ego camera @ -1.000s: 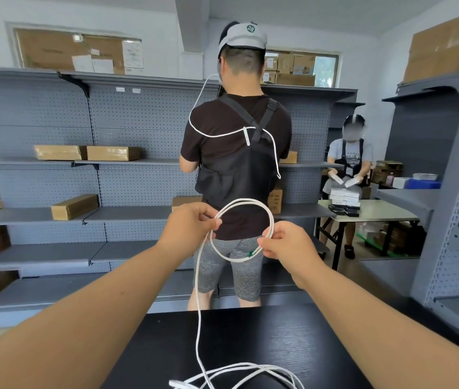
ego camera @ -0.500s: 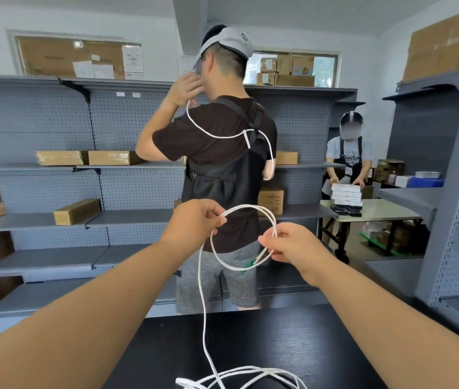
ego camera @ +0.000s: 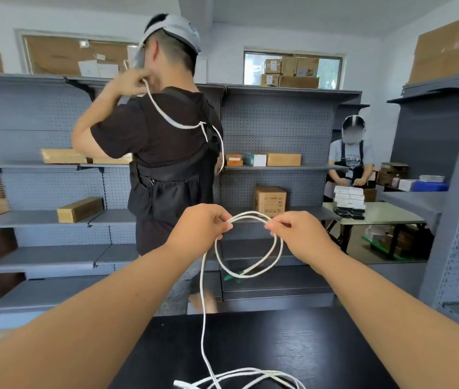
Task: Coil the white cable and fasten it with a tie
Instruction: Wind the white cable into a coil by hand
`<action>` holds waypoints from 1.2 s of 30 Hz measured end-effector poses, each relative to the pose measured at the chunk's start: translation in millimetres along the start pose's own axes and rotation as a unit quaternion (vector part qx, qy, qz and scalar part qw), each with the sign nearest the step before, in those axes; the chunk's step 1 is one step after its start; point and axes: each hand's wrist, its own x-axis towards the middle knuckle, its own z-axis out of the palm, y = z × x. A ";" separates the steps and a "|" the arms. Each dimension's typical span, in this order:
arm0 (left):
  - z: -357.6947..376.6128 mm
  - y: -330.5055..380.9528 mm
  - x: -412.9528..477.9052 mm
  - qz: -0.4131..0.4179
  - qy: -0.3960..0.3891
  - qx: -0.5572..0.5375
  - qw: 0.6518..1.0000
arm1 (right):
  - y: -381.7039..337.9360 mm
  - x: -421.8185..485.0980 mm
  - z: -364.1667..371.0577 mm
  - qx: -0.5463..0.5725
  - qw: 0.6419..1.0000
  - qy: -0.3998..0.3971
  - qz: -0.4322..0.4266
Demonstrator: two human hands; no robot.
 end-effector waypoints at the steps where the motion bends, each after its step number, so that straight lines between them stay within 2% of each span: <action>1: 0.4 -0.1 -0.1 0.000 -0.002 0.001 1.000 | -0.6 0.3 0.5 0.012 1.000 -0.004 0.005; 3: 0.9 -0.4 -0.5 0.004 -0.006 0.007 1.000 | -2.2 0.5 1.7 0.021 0.999 -0.028 0.002; 6: 0.9 1.6 -0.8 0.012 -0.013 0.021 1.000 | -4.8 1.9 2.0 -0.041 0.997 -0.059 -0.024; 9: 2.3 5.2 0.1 0.018 -0.021 0.033 0.999 | -7.1 4.5 1.2 -0.095 0.992 -0.071 -0.042; 12: 3.6 4.0 -0.2 0.013 -0.025 0.019 0.999 | -7.7 7.5 -0.2 -0.096 0.992 -0.068 -0.038; 17: 13.4 -5.0 -3.6 -0.028 0.003 -0.096 0.995 | -6.9 9.5 -1.1 -0.073 0.995 -0.049 -0.047; 22: 27.5 -18.2 -12.6 -0.095 -0.023 -0.214 0.972 | -5.9 10.2 -6.7 -0.074 0.995 -0.040 -0.050; 29: 52.4 -31.2 -29.0 -0.153 -0.051 -0.283 0.945 | -1.2 12.4 -20.7 -0.062 0.997 -0.020 -0.032; 36: 72.2 -19.4 -41.7 -0.209 -0.064 -0.365 0.905 | 8.8 13.0 -21.4 0.034 0.999 0.036 0.016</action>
